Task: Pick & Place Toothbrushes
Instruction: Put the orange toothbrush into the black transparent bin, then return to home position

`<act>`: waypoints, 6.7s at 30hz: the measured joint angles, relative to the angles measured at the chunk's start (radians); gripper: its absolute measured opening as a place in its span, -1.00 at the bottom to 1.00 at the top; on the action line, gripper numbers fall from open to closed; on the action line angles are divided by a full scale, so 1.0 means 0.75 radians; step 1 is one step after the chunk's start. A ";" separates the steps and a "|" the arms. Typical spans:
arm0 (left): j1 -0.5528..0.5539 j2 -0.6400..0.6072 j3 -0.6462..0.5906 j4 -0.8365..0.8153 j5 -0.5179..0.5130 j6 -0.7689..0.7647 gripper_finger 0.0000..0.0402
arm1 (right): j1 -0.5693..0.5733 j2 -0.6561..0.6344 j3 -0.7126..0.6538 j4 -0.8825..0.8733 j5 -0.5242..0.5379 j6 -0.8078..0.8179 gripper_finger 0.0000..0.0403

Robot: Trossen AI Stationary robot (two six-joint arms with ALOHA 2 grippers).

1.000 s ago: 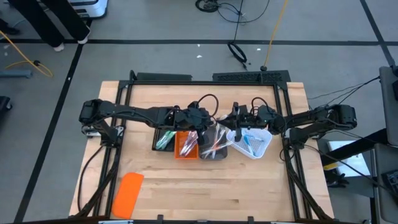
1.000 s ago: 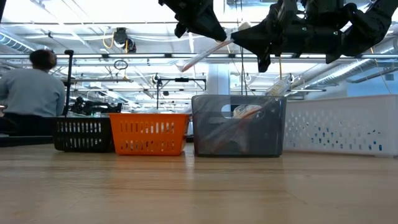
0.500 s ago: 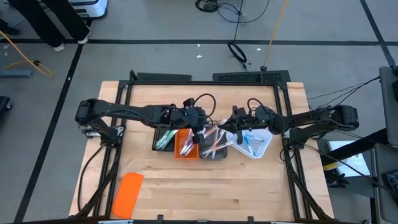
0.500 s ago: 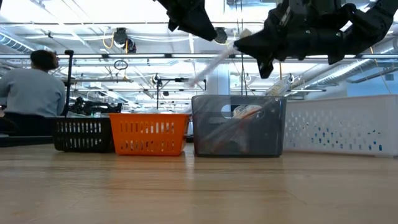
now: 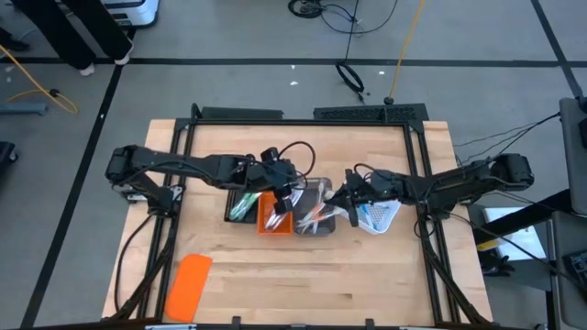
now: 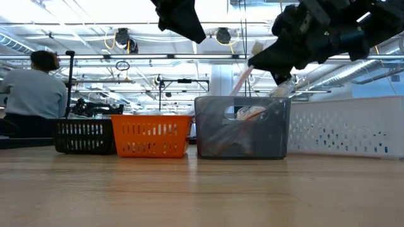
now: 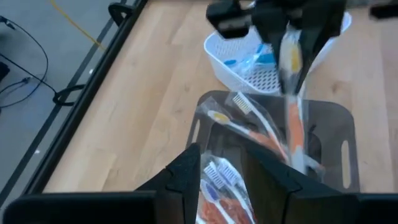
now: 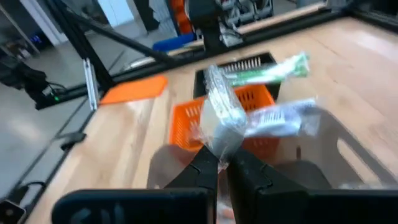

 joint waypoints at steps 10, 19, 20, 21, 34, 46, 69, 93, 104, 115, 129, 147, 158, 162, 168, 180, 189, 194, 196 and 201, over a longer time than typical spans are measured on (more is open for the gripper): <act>-0.037 -0.001 0.000 0.010 0.000 -0.004 -0.41 | 0.063 0.085 0.001 0.031 0.075 0.000 -0.93; -0.054 -0.001 0.000 0.010 -0.001 -0.003 -0.41 | 0.062 0.169 0.001 0.052 0.073 -0.004 -0.83; -0.054 -0.001 0.000 0.010 -0.001 -0.003 -0.41 | 0.062 0.172 0.000 0.053 0.073 -0.004 -0.84; -0.054 -0.001 0.000 0.010 -0.001 -0.003 -0.41 | 0.062 0.177 0.000 0.073 0.072 0.000 -0.84; -0.054 -0.001 0.000 0.013 -0.001 0.002 -0.41 | 0.017 0.175 0.001 0.095 0.064 -0.041 -0.25; -0.048 -0.001 0.001 -0.029 -0.161 0.019 -0.41 | -0.078 0.115 0.001 0.094 0.000 -0.101 -0.09; -0.088 -0.643 -0.819 0.318 -0.338 -0.117 -0.41 | -0.139 -0.735 -0.276 -0.408 0.119 -0.254 -0.30; -0.092 -1.413 -1.622 0.724 -0.299 -0.135 -0.41 | -0.138 -1.257 -0.540 -0.518 0.248 -0.354 -0.31; -0.095 -1.506 -1.837 0.813 -0.295 -0.313 -0.41 | -0.132 -1.265 -0.541 -0.694 0.244 -0.328 -0.31; -0.095 -1.501 -1.872 0.827 -0.287 -0.380 -0.41 | -0.082 -1.262 -0.542 -0.714 0.243 -0.247 -0.31; -0.095 -1.501 -1.876 1.088 -0.286 -0.580 -0.41 | -0.082 -1.264 -0.543 -0.696 0.248 -0.250 -0.31; -0.095 -1.501 -1.875 1.108 -0.286 -0.583 -0.41 | -0.082 -1.620 -0.544 -0.655 0.249 -0.250 -0.31; -0.095 -1.501 -1.875 1.107 -0.286 -0.582 -0.41 | -0.083 -1.618 -0.544 -0.644 0.249 -0.250 -0.31; -0.095 -1.501 -1.874 1.107 -0.286 -0.582 -0.41 | -0.083 -1.618 -0.544 -0.644 0.249 -0.250 -0.31; -0.095 -1.501 -1.873 1.107 -0.286 -0.582 -0.41 | -0.083 -1.616 -0.544 -0.643 0.249 -0.250 -0.31; -0.095 -1.501 -1.873 1.107 -0.286 -0.581 -0.41 | -0.083 -1.616 -0.544 -0.643 0.249 -0.250 -0.31; -0.095 -1.501 -1.873 1.107 -0.286 -0.581 -0.41 | -0.083 -1.616 -0.544 -0.643 0.248 -0.250 -0.31; -0.095 -1.501 -1.873 1.107 -0.286 -0.581 -0.41 | -0.083 -1.616 -0.544 -0.643 0.248 -0.250 -0.31; -0.095 -1.501 -1.873 1.107 -0.286 -0.581 -0.41 | -0.083 -1.616 -0.544 -0.643 0.248 -0.250 -0.31; -0.095 -1.501 -1.873 1.107 -0.286 -0.581 -0.41 | -0.083 -1.616 -0.544 -0.643 0.248 -0.250 -0.31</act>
